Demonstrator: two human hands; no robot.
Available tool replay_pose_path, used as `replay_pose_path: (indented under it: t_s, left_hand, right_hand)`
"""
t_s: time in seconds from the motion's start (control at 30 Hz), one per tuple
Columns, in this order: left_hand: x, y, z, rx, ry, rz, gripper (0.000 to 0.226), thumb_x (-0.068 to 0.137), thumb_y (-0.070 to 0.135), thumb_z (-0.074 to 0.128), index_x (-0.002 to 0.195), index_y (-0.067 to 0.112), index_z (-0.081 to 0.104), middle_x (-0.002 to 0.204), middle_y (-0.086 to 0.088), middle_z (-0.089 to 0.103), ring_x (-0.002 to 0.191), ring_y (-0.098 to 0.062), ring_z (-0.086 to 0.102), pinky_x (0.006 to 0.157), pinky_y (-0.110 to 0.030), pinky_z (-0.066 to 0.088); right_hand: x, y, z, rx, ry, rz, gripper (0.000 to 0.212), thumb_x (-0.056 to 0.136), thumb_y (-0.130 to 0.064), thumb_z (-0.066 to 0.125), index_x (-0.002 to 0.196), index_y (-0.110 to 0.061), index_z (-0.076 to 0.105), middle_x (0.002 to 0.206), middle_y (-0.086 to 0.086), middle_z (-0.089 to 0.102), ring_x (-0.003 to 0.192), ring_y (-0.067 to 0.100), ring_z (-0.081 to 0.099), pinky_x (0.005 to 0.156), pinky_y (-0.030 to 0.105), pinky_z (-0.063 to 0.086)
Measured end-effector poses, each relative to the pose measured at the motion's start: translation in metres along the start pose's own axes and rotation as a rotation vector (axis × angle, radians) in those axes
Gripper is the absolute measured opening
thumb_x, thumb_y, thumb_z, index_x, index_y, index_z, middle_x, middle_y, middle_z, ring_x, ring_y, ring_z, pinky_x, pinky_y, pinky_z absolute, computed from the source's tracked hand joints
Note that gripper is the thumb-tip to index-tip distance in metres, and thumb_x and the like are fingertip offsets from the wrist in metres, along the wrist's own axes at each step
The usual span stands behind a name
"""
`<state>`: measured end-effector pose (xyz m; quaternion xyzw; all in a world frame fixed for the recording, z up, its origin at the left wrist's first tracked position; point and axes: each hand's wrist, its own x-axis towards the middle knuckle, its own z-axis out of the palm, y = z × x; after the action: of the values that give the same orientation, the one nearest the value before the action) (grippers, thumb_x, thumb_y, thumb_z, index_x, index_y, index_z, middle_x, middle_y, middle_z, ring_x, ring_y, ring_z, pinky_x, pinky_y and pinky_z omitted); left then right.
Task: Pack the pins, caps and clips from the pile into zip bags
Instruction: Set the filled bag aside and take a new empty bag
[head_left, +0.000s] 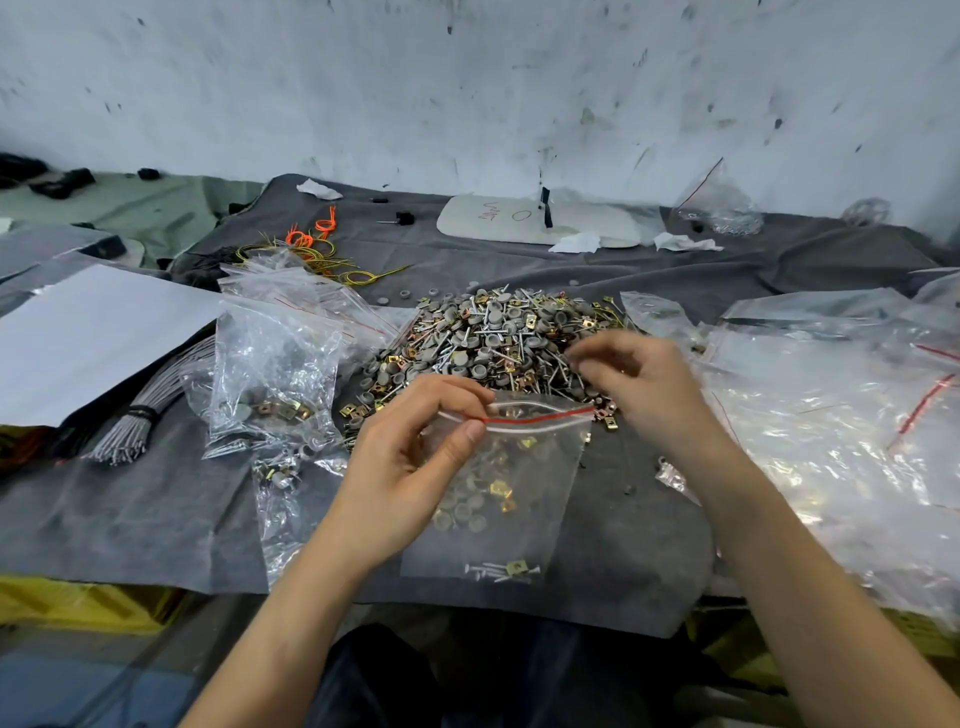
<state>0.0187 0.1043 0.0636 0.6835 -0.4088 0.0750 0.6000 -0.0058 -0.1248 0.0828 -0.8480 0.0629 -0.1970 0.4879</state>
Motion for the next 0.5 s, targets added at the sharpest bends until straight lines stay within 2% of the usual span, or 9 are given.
replay_pose_path:
  t_s: [0.1, 0.2, 0.3, 0.37, 0.5]
  left_hand:
    - [-0.003, 0.000, -0.001, -0.015, 0.025, -0.012, 0.014, 0.091, 0.025, 0.056, 0.089, 0.013, 0.062, 0.105, -0.006, 0.067, 0.102, -0.013, 0.062, 0.085, -0.022, 0.046]
    - [-0.005, 0.000, -0.006, -0.030, 0.053, -0.027, 0.011, 0.090, 0.026, 0.057, 0.090, 0.016, 0.062, 0.107, -0.006, 0.067, 0.102, -0.011, 0.063, 0.081, -0.018, 0.045]
    - [-0.005, -0.001, -0.010, -0.037, 0.081, -0.052, 0.010, 0.090, 0.028, 0.058, 0.090, 0.019, 0.062, 0.106, 0.001, 0.069, 0.101, -0.008, 0.063, 0.080, -0.014, 0.044]
    - [-0.005, -0.001, -0.010, -0.041, 0.094, -0.070, 0.008, 0.089, 0.030, 0.058, 0.090, 0.023, 0.062, 0.105, 0.004, 0.069, 0.098, -0.008, 0.063, 0.077, -0.014, 0.044]
    - [-0.004, -0.003, -0.007, -0.013, 0.086, -0.046, 0.009, 0.090, 0.028, 0.058, 0.090, 0.020, 0.062, 0.104, -0.001, 0.069, 0.097, -0.010, 0.063, 0.076, -0.015, 0.045]
  right_hand:
    - [0.003, 0.050, 0.025, -0.367, -0.170, 0.131, 0.012, 0.087, -0.008, 0.067, 0.093, -0.017, 0.071, 0.095, 0.001, 0.068, 0.094, 0.020, 0.062, 0.077, 0.023, 0.042]
    - [-0.002, 0.080, 0.041, -0.593, -0.199, 0.090, 0.022, 0.089, -0.017, 0.066, 0.110, -0.016, 0.070, 0.112, 0.003, 0.061, 0.109, 0.021, 0.054, 0.086, 0.027, 0.041]
    - [-0.001, 0.081, 0.044, -0.684, -0.198, 0.024, 0.024, 0.091, -0.022, 0.063, 0.115, -0.020, 0.068, 0.112, 0.001, 0.057, 0.111, 0.023, 0.048, 0.086, 0.030, 0.040]
    - [-0.002, 0.079, 0.045, -0.760, -0.225, -0.034, 0.025, 0.092, -0.025, 0.061, 0.116, -0.022, 0.067, 0.115, 0.000, 0.055, 0.112, 0.022, 0.045, 0.086, 0.034, 0.045]
    - [-0.005, 0.080, 0.043, -0.772, -0.265, -0.091, 0.024, 0.093, -0.027, 0.060, 0.116, -0.022, 0.066, 0.123, -0.001, 0.055, 0.116, 0.019, 0.044, 0.088, 0.038, 0.047]
